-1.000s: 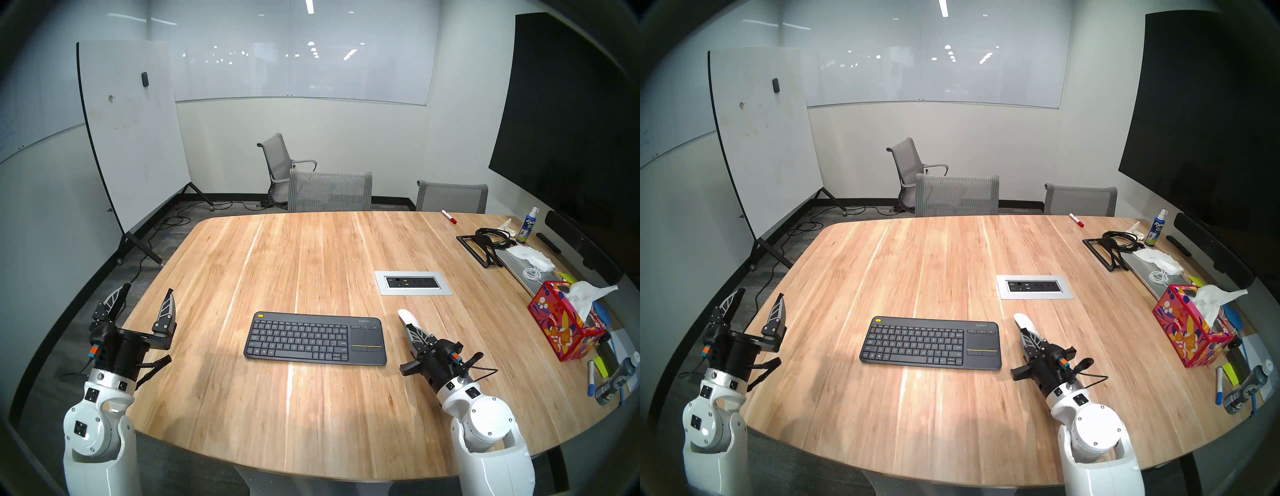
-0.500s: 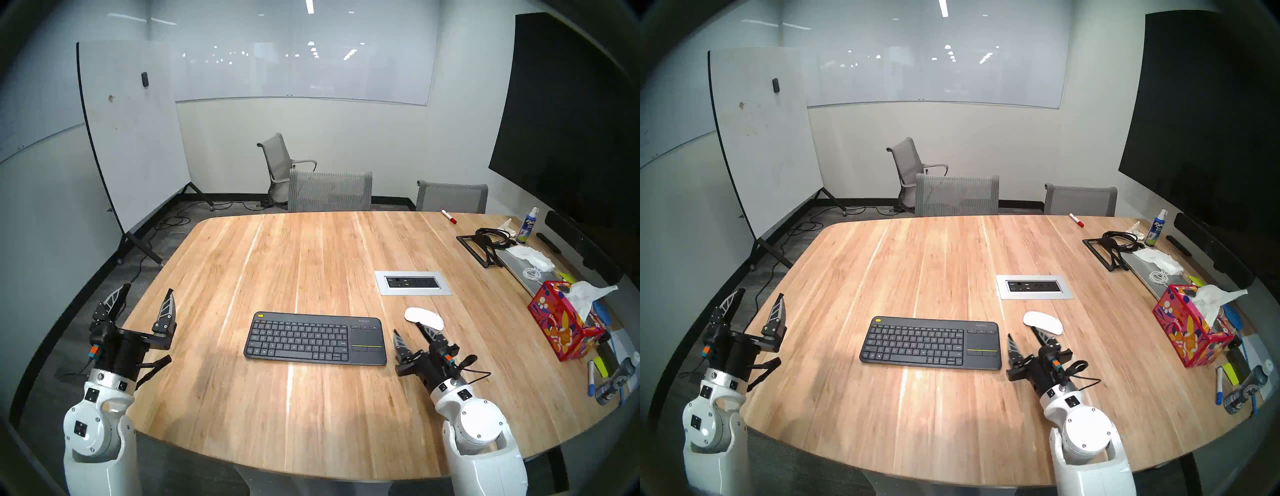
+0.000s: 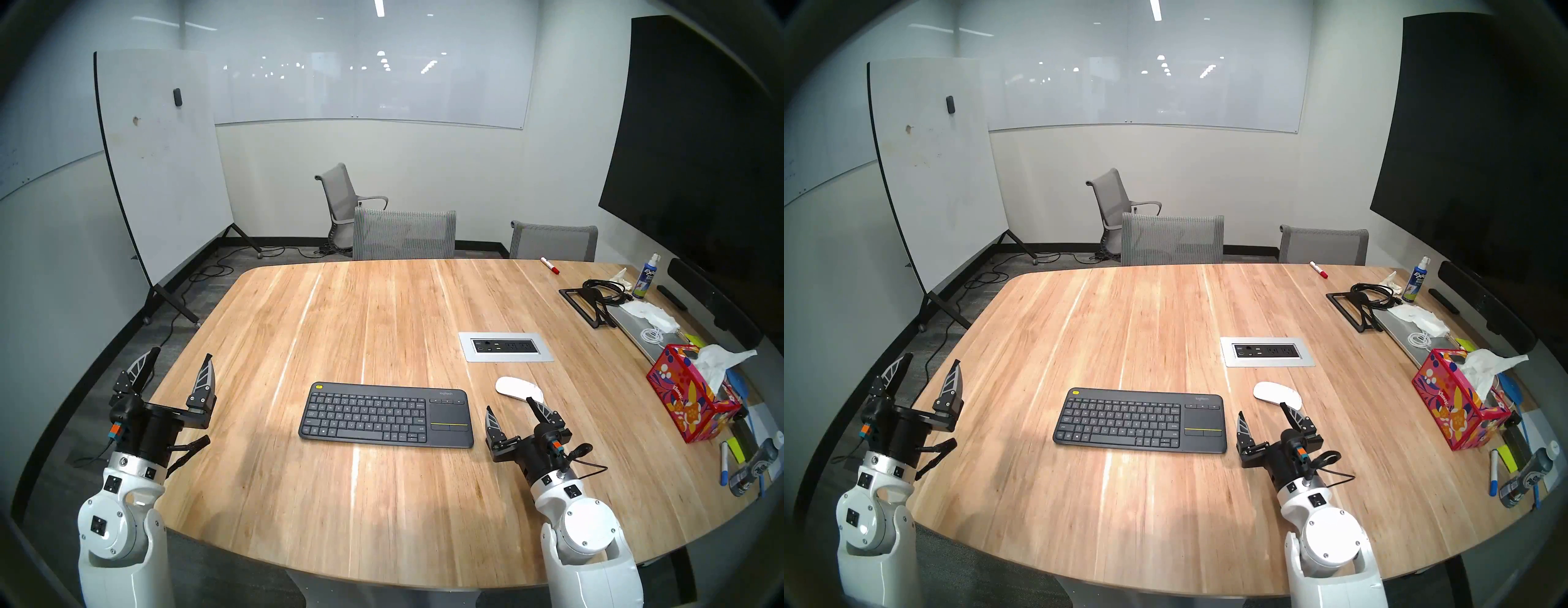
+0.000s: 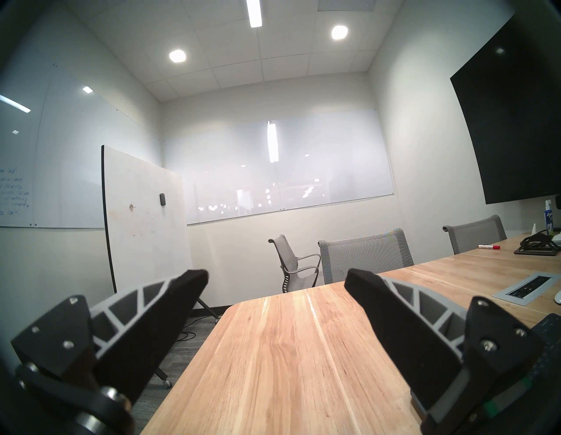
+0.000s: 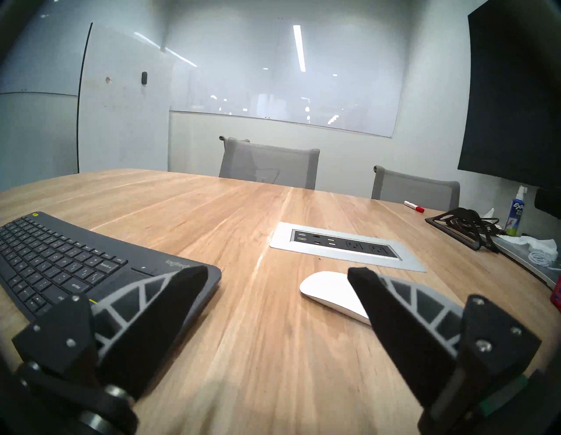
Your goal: Put the mouse beside the keyboard
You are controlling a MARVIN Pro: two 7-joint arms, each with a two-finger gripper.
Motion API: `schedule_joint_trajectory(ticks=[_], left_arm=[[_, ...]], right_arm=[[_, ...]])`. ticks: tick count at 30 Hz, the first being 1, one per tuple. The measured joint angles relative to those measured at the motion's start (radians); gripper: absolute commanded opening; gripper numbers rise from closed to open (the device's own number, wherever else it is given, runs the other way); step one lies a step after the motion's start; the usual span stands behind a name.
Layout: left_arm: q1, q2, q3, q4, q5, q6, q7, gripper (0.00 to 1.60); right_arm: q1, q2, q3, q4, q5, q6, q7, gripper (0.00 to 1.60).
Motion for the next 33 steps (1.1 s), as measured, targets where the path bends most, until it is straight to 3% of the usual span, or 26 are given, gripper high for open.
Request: schedule_joint_trajectory(ticks=[13, 18, 33], left_arm=[[-0.003, -0.006, -0.004, 0.000, 0.003, 0.001, -0.007, 1.60], [-0.005, -0.009, -0.006, 0.000, 0.004, 0.002, -0.010, 1.60], [-0.009, -0.017, -0.010, 0.000, 0.007, 0.003, -0.019, 1.60]], right_arm=[[0.012, 0.007, 0.031, 0.004, -0.074, 0.016, -0.046, 1.60], [0.030, -0.002, 0.042, 0.004, -0.068, 0.070, -0.058, 1.60], [0.096, 0.013, 0.065, 0.030, -0.051, 0.132, -0.050, 1.60]])
